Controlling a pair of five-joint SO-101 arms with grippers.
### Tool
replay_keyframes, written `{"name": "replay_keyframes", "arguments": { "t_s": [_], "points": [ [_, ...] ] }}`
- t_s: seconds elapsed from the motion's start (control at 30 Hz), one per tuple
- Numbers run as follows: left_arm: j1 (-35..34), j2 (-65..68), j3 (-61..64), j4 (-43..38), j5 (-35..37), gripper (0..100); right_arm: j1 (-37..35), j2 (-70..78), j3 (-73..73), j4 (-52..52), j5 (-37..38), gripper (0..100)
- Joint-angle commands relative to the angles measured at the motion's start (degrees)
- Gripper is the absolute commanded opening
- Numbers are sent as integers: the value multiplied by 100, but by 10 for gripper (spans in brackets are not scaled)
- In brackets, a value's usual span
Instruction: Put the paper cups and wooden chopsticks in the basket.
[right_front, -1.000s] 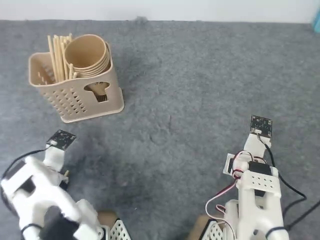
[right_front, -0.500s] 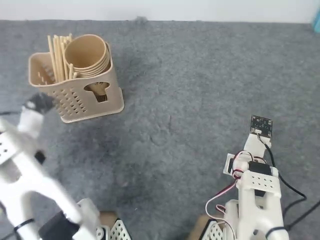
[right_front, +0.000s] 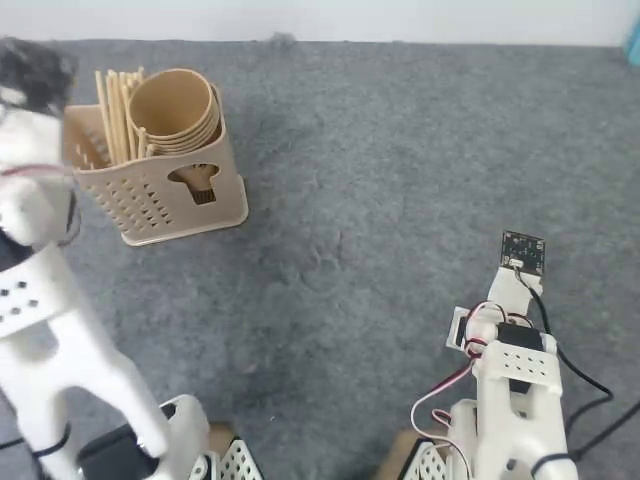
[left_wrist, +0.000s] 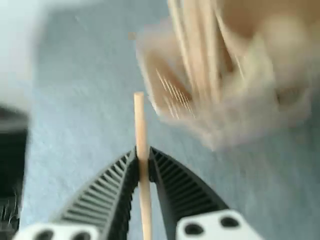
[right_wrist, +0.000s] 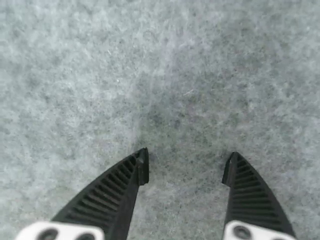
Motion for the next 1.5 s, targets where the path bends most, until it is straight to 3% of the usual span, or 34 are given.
{"name": "replay_keyframes", "arguments": {
  "t_s": [0.0, 0.13, 0.23, 0.53, 0.67, 0.93, 1.23, 1.3, 1.47],
  "points": [
    [281, -79, -303, -1442, 2312, 13, -31, -119, -26, -101, 44, 251],
    [308, -18, -268, -2954, 4167, 13, -31, -119, -26, -101, 44, 251],
    [457, -18, -268, -4070, 4756, 13, -31, -119, -26, -101, 44, 251],
    [659, -9, 505, -6400, 4765, 13, -22, -119, -26, -101, 44, 251],
    [677, -9, 1499, -7358, 4053, 13, -22, -119, -35, -101, 44, 251],
    [747, -9, 3134, -7921, 2734, 13, -22, -119, -35, -101, 44, 251],
    [730, -70, 3978, -8396, 2549, 15, -22, -119, -35, -101, 44, 251],
    [712, -79, 4040, -8281, 2541, 62, -22, -119, -35, -110, 44, 251],
    [527, -193, 4031, -7736, 2585, 314, -22, -119, -35, -110, 44, 251]
  ]
}}
